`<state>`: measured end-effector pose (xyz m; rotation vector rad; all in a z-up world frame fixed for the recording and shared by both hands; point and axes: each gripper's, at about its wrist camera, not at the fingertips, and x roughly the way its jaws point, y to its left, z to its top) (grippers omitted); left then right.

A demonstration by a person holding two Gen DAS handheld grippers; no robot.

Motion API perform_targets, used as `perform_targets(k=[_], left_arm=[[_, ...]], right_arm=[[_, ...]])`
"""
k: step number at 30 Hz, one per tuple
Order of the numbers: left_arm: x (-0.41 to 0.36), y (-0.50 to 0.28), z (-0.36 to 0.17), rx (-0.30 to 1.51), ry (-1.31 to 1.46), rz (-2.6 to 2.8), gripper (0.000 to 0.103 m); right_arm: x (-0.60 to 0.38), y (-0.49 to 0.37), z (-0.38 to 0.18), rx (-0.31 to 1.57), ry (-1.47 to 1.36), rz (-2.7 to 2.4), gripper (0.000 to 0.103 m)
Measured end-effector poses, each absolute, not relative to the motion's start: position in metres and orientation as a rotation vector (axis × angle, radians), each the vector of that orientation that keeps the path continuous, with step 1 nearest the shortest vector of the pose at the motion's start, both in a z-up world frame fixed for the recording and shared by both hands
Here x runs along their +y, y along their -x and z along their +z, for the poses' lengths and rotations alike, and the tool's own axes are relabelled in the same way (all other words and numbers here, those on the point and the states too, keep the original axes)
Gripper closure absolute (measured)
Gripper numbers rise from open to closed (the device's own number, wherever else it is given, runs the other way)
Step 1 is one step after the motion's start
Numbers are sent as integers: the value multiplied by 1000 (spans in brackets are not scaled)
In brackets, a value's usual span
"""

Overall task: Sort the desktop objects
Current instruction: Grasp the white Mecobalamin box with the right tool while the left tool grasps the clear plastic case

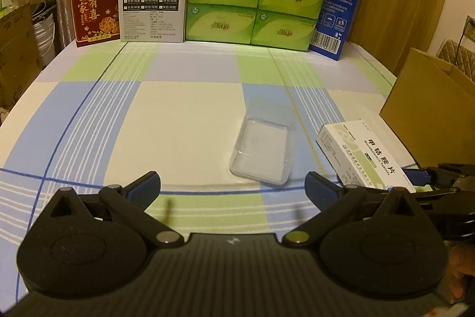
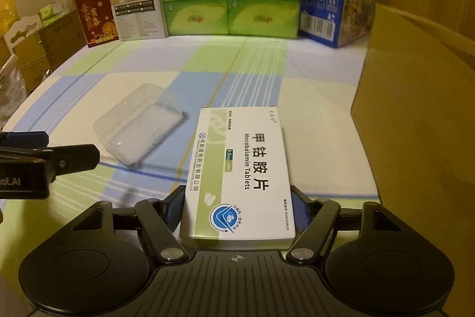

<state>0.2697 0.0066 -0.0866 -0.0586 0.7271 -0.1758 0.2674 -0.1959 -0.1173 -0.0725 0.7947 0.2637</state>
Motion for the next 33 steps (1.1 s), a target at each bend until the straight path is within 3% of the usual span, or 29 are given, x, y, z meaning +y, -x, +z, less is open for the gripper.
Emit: perform_targets(k=[10,17,24,27,33], left_arm=[[-19,-290,-95,662,-94,-245,4],[-36,-307,-108,669,-137,-276,12],[-36,-315,-112,670,-126,-264,30],[-37,-317,-112,666,-121,-279,31],[-39,-319,-115,665,-117,-278,35]], right_arm=[[-210,-286,-122,782,47,234,35],[-211,-286,-126,758,57,254,35],[-207,-292,-130,742,108,264,32],[-208,-296,-131,739,103,256,27],[-211,-305,-133,724,92,256,25]])
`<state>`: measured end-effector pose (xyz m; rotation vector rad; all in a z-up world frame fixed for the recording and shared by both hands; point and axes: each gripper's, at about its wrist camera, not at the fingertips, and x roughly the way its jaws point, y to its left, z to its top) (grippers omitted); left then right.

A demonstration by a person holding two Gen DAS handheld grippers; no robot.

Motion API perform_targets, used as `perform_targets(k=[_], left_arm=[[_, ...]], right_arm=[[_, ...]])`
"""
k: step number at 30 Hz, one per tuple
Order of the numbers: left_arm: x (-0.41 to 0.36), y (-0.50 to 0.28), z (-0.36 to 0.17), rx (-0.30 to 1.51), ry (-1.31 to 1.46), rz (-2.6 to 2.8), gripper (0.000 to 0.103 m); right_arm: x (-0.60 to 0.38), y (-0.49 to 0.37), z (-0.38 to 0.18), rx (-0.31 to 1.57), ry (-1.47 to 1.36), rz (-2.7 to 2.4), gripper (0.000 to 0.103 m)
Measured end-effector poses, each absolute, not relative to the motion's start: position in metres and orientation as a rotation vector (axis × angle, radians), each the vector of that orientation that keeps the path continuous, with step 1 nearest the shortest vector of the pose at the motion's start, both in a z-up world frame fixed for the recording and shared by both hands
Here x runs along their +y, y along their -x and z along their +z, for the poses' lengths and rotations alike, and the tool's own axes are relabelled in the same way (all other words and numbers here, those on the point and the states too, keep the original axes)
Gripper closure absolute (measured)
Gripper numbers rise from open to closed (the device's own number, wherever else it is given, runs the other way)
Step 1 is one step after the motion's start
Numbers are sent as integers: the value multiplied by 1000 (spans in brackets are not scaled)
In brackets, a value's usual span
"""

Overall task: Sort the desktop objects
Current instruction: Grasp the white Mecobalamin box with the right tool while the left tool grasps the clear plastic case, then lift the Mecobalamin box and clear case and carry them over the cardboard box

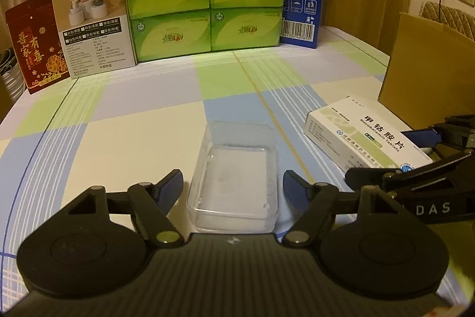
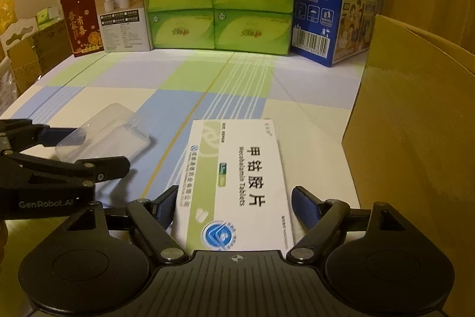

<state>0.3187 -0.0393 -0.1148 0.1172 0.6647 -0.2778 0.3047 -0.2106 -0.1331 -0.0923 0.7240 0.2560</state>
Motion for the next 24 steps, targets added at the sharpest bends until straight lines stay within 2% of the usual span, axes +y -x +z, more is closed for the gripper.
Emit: perform_targets(k=[7,11,24], left_arm=[[-38,-321,-116,670,-109,-275,43],[-39,-321,-116,670,-111,-276,50],[-39,-319,-113,688,-94,-265,52]], right_arm=[[-210,-314,-134,713,89,266,25],[-208,-313,-133,709,97,270,35],[-209,-309,-122,709,88,237,35]])
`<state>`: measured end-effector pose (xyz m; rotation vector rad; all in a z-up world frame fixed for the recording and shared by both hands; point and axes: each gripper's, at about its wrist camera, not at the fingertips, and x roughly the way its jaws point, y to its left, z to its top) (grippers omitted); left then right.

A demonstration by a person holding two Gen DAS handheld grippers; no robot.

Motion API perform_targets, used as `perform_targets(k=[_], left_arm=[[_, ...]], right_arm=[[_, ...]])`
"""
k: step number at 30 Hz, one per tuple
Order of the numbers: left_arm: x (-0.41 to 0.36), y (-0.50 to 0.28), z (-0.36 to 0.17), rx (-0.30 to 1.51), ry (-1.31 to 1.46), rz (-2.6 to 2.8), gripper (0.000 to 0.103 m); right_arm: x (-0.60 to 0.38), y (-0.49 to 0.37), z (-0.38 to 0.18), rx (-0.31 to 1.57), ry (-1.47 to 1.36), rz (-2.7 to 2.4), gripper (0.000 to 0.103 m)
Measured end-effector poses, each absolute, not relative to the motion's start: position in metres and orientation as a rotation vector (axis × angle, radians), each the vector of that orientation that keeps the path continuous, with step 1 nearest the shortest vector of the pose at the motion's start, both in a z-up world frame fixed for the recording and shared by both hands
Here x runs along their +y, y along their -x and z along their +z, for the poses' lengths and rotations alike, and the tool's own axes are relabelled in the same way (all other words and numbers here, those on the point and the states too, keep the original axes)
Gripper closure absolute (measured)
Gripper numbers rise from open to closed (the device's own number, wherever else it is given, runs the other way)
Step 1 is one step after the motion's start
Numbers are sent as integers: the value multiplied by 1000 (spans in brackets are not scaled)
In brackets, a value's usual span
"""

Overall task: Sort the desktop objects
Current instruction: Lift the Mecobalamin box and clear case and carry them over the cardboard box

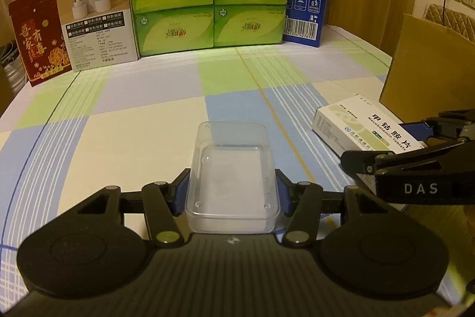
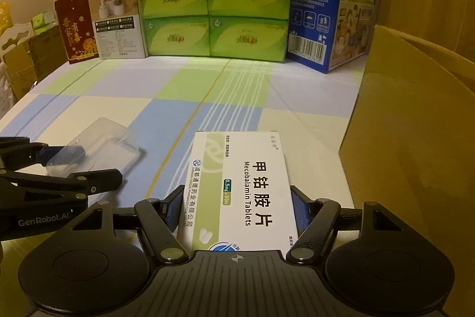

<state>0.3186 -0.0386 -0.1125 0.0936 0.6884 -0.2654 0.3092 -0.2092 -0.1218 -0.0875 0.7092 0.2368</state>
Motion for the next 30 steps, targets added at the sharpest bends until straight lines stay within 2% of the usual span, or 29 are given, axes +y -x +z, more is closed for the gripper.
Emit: perform_targets(k=[15,30], left_arm=[[-38,-280,-86,708,-73,-235,52],[-44,-153,-29,660,44,-151,52]], right_arm=[[-212,-250,-85,674,33,242,35],[-232,-113,-49,713,14,238,35]])
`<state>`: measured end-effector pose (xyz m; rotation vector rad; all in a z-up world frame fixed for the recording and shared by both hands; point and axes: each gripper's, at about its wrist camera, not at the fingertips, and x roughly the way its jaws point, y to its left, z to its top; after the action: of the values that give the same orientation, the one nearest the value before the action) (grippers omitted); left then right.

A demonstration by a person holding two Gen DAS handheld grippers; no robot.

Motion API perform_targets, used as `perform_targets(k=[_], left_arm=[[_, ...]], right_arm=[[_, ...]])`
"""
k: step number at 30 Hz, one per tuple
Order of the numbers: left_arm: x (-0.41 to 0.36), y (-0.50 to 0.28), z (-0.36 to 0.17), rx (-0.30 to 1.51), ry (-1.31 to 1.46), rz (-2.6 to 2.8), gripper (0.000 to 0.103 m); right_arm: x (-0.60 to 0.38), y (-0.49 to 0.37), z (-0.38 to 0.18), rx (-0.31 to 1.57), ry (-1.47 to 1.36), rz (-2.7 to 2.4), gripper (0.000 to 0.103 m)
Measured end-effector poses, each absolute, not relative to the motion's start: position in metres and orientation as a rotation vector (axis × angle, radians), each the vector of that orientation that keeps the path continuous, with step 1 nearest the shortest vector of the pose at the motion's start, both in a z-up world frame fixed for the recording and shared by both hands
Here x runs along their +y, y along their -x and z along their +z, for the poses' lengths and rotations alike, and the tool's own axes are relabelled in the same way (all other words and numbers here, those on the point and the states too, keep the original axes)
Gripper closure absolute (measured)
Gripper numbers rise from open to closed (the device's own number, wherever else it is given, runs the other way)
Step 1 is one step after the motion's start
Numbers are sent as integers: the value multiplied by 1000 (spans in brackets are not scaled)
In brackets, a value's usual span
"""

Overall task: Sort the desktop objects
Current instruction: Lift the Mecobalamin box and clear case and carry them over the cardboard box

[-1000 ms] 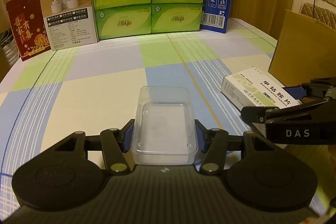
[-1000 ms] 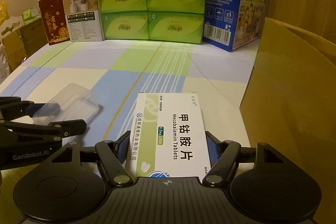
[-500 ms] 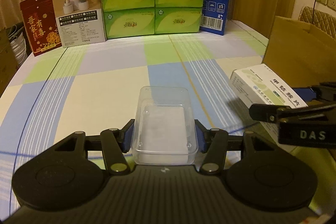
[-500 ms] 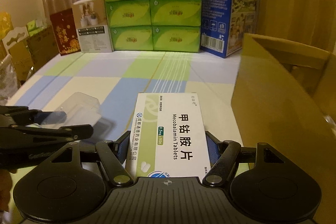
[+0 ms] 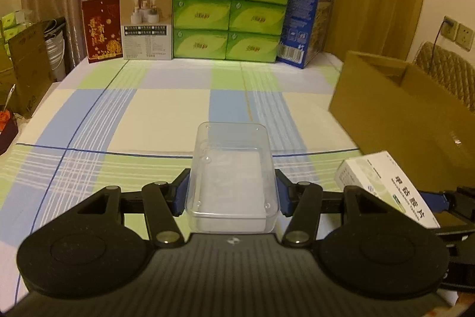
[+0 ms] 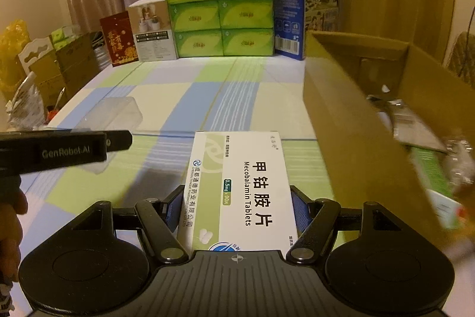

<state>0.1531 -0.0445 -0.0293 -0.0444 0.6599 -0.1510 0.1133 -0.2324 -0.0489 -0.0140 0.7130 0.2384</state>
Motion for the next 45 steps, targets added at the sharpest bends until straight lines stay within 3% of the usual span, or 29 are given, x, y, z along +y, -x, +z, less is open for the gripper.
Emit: perform_targets(k=[22,45], left_arm=[[-121,-11,50,643,49,-279,52],[-219,15,57,664,-13,-409,52]], right_arm=[[-318,7,44,640,9,173,35],[-423,30,61,588,-64,22,35]])
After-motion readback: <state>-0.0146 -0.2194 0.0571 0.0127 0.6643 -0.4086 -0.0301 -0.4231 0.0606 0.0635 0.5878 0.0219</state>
